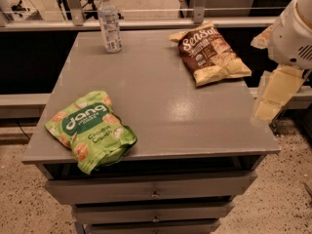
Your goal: Knock blue plastic bottle over
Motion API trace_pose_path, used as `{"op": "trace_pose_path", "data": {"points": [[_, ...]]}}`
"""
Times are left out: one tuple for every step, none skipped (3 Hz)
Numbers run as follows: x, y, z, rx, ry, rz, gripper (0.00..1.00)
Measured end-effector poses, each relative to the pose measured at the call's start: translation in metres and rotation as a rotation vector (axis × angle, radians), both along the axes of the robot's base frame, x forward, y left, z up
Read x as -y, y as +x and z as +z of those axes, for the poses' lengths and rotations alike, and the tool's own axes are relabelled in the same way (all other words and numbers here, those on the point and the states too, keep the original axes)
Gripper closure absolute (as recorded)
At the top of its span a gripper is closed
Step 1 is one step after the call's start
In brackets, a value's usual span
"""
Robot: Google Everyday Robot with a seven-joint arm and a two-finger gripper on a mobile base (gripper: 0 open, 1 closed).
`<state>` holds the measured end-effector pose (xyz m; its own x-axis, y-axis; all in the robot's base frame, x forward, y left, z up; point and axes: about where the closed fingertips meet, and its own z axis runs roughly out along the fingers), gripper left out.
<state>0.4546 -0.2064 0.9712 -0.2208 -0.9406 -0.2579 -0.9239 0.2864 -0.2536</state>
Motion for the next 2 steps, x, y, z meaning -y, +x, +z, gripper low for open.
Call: {"op": "trace_pose_path", "data": {"points": [[-0.025, 0.044, -0.021, 0.034, 0.069, 0.006, 0.0], [-0.07, 0.128, -0.04, 0.115, 0.181, 0.022, 0.0]]}}
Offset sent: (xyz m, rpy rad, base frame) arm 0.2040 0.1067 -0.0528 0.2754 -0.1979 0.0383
